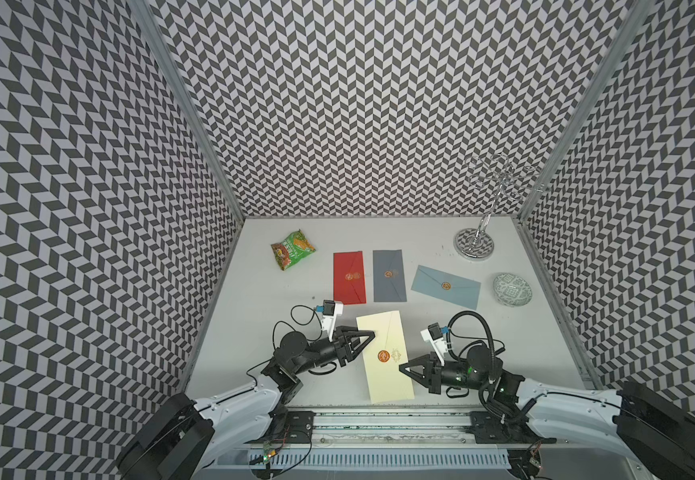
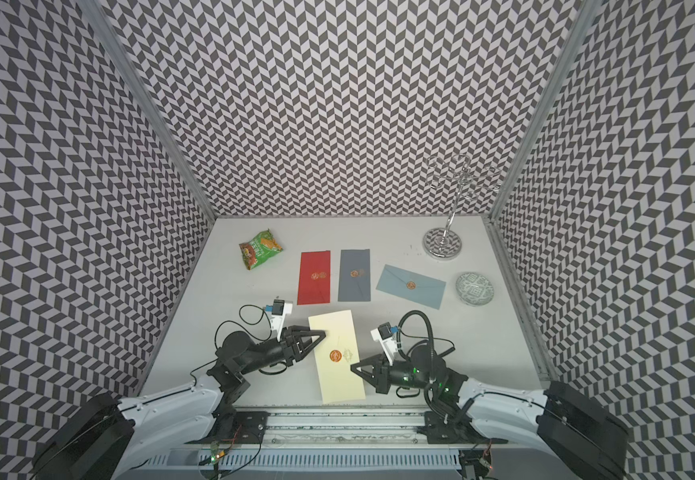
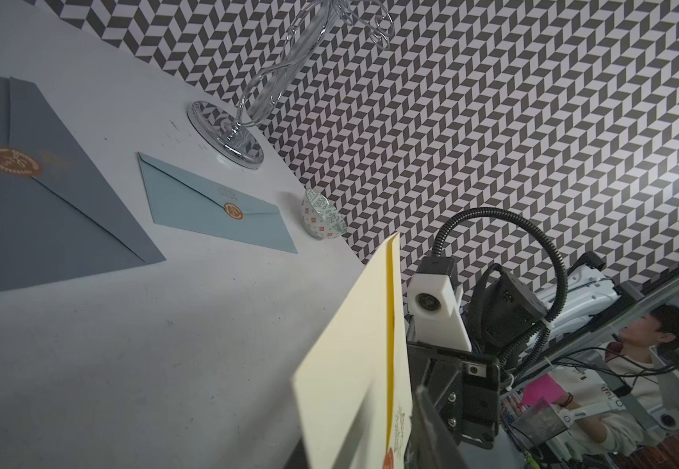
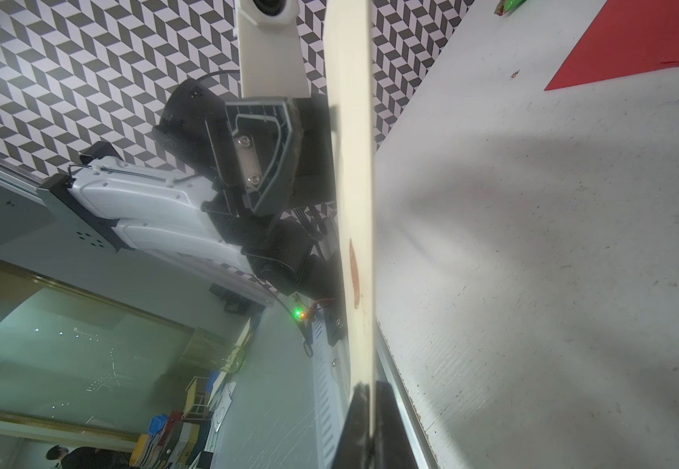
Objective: Open the envelope
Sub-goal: Pick up the envelope from the center of the board.
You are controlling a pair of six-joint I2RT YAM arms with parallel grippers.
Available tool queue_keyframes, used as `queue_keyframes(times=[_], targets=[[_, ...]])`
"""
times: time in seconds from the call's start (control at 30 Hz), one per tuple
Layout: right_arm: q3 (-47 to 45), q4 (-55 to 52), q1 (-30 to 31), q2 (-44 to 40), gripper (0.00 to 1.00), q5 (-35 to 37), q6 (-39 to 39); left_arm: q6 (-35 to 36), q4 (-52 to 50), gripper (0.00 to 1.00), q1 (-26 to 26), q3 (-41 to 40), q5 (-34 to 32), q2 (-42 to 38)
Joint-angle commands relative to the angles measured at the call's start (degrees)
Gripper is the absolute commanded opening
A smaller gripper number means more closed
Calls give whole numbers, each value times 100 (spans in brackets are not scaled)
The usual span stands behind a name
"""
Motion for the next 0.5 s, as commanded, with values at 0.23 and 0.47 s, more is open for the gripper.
queue_keyframes(times=[0.23, 0.47], targets=[[188, -152, 32, -130, 7, 338, -101, 78, 218, 0, 20, 78, 34, 46], [187, -1045, 34, -828, 23, 1120, -60, 253, -248, 0, 11, 87, -310, -319]])
